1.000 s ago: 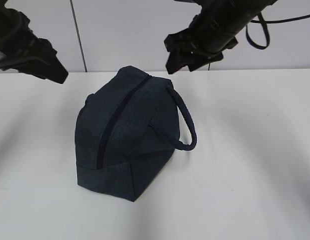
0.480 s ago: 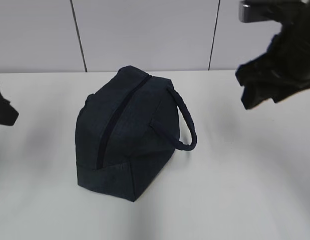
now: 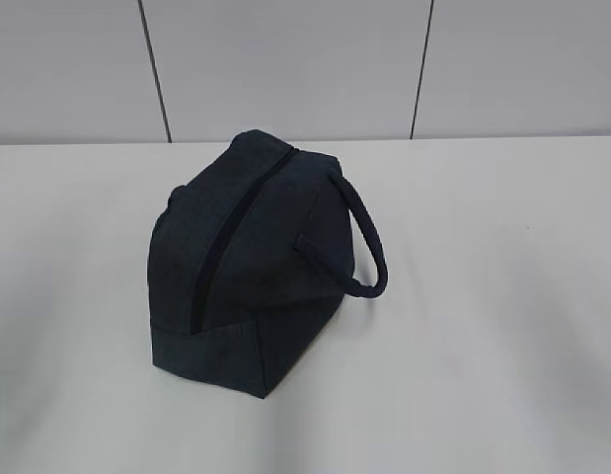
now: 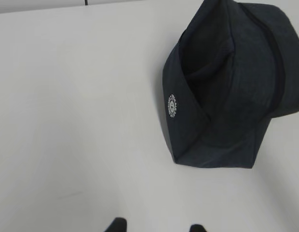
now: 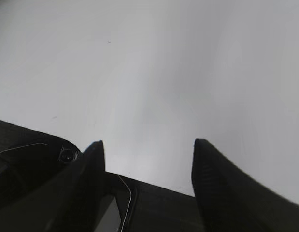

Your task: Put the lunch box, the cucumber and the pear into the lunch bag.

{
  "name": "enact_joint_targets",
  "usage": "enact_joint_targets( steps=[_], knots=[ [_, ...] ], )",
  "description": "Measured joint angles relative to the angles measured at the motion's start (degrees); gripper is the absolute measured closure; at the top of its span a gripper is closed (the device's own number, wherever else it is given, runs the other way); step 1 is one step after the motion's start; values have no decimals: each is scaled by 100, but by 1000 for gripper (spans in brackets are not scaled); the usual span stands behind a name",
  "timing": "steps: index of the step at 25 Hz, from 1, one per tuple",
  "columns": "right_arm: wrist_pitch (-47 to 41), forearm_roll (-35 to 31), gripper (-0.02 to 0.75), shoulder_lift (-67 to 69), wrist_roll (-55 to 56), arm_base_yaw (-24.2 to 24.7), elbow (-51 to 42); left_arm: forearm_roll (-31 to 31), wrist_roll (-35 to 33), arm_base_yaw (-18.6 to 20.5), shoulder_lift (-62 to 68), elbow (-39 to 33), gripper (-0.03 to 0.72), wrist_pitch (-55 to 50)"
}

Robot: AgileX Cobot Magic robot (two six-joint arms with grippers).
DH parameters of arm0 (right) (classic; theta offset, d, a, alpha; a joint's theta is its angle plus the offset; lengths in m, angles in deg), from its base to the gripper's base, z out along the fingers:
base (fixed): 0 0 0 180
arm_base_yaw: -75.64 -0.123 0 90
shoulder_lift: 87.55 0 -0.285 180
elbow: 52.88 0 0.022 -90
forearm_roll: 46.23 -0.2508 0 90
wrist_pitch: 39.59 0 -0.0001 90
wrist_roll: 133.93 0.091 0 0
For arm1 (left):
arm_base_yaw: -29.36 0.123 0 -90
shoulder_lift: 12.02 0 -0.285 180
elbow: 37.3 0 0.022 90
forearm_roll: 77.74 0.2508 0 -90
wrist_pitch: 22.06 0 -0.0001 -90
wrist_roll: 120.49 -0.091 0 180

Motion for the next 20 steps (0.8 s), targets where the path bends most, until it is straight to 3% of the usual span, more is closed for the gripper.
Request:
enact_joint_targets(
  steps=[9,20],
  knots=[
    [-432,202,294,-2419,0,0,-990,285,0,0,-1831,-375,447,-543],
    [-530,452,295,-4002,14,0,-1060,328,0,0,-2737,-375,447,-594]
  ],
)
